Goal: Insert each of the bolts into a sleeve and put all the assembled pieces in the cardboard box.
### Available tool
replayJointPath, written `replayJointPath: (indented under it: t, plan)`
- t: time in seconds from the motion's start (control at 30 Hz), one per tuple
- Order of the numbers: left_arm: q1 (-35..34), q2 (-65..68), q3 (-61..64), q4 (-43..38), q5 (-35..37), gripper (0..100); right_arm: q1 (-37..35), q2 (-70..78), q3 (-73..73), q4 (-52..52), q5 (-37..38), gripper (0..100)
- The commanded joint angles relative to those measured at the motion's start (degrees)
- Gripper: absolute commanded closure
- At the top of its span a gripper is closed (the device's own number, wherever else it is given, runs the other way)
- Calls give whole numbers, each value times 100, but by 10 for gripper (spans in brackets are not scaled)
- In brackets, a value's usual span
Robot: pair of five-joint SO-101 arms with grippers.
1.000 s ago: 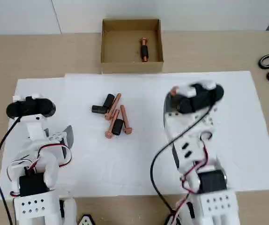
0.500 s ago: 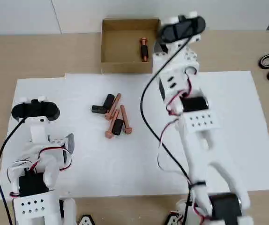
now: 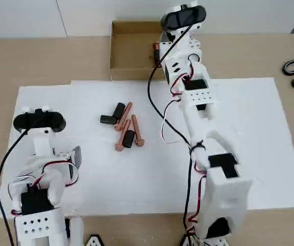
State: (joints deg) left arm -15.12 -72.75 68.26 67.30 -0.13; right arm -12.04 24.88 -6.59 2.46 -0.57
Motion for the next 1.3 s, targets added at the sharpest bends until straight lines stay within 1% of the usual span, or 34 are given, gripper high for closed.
replayJointPath:
  t: [0.0, 0.13, 0.37, 0.57, 1.0, 1.07, 1.2, 1.27]
  plan:
    - [-35, -79, -31, -18, -35, 782, 189, 462, -1046, -207, 53, 995]
    - [-35, -79, -31, -18, -35, 782, 295, 1103, -1697, -198, 53, 995]
    - [-35, -70, -31, -18, -35, 782, 189, 1789, -2391, -180, 44, 995]
    - [-35, -70, -31, -18, -35, 782, 154, 2149, -2637, -163, 44, 995]
    - [-26, -53, -22, -18, -35, 782, 163, 2668, -2637, -198, 44, 987]
    - [-26, -53, -22, -18, -35, 782, 163, 2686, -2637, -198, 44, 957]
    - [-26, -44, -22, -18, -35, 782, 163, 2677, -2646, -198, 53, 856]
    - [-26, -44, -22, -18, -35, 782, 163, 2651, -2646, -180, 53, 831]
